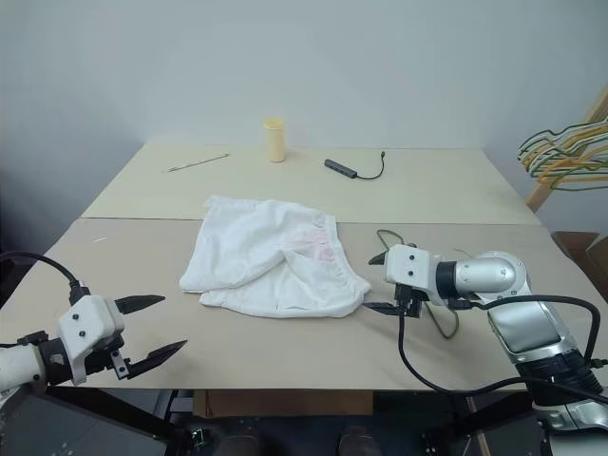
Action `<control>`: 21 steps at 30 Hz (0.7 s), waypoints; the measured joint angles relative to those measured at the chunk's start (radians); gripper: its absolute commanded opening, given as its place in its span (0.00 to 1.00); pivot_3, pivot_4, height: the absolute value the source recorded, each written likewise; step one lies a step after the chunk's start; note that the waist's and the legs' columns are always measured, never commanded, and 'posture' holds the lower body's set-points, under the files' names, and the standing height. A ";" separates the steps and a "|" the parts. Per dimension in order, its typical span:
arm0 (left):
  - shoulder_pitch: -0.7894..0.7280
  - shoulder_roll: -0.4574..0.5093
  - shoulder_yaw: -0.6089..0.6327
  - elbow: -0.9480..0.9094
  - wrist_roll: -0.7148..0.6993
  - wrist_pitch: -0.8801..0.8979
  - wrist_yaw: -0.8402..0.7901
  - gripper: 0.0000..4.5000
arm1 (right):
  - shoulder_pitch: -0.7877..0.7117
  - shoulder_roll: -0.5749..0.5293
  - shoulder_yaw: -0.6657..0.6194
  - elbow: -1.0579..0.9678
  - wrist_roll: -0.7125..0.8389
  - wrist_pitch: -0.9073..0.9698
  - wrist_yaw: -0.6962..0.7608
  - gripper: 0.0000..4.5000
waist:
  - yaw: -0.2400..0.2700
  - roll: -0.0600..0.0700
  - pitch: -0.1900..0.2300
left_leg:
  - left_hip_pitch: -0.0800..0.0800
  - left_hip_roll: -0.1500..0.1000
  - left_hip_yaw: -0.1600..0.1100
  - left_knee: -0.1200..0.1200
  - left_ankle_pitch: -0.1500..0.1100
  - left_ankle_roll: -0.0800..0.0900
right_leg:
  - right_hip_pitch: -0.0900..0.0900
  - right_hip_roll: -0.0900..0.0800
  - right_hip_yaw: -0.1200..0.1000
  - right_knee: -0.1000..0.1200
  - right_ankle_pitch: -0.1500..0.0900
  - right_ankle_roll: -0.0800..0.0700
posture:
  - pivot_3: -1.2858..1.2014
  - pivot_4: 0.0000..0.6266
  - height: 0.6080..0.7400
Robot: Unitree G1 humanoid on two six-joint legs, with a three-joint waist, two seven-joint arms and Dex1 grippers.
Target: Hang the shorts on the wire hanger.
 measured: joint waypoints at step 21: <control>0.073 0.045 -0.085 0.059 0.126 -0.011 -0.025 1.00 | -0.048 0.016 0.052 0.079 -0.136 -0.133 -0.036 0.99 | -0.027 0.000 0.000 | 0.000 0.000 0.000 0.000 0.000 0.000 | 0.000 0.000 0.000 0.000 -0.001 -0.002 | 0.51 0.00 1.00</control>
